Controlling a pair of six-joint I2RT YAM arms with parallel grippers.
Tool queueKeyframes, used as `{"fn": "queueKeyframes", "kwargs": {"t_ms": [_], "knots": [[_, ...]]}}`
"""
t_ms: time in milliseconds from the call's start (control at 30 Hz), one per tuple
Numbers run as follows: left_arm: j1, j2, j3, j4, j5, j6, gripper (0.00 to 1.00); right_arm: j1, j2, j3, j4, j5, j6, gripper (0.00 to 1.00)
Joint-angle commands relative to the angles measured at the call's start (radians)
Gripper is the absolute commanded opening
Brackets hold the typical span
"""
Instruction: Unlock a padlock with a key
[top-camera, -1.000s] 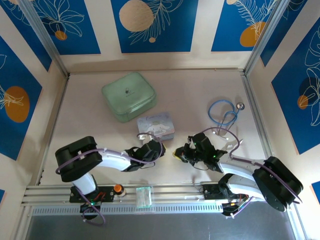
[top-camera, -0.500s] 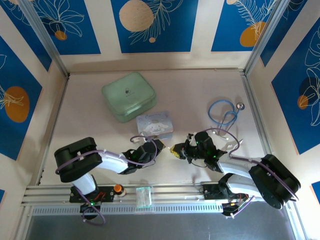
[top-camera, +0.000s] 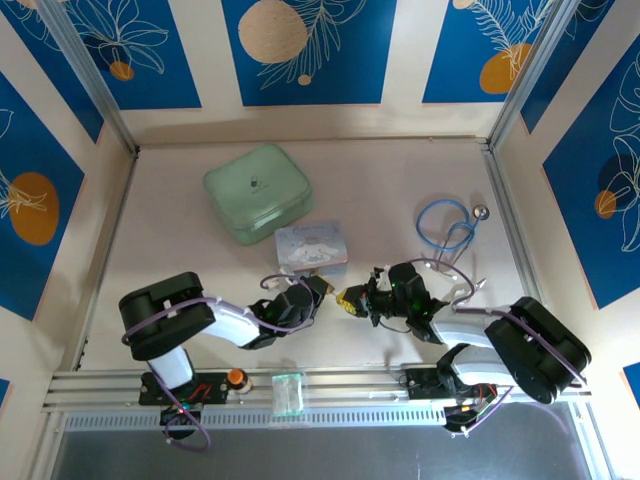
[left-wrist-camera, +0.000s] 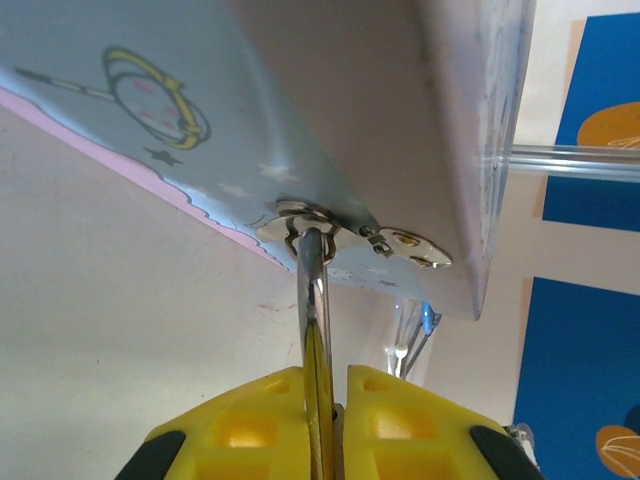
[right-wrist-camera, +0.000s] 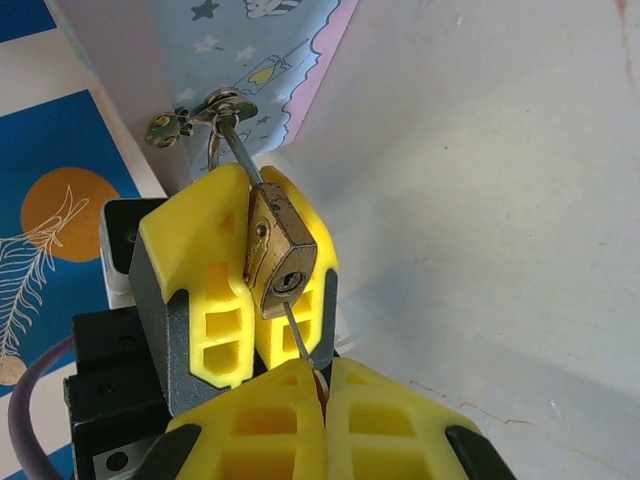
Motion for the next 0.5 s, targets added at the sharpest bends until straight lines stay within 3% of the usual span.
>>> {"fn": "queueKeyframes", "kwargs": {"t_ms": [0,467], "knots": [[-0.007,0.0,0.026,0.068,-0.017,-0.038,0.02,0.012,-0.047,-0.002,-0.03,0.046,0.005,0.0],[-0.007,-0.021,0.04,0.057,0.015,-0.051,0.02,-0.001,-0.045,0.005,-0.036,0.029,-0.012,0.0]]}}
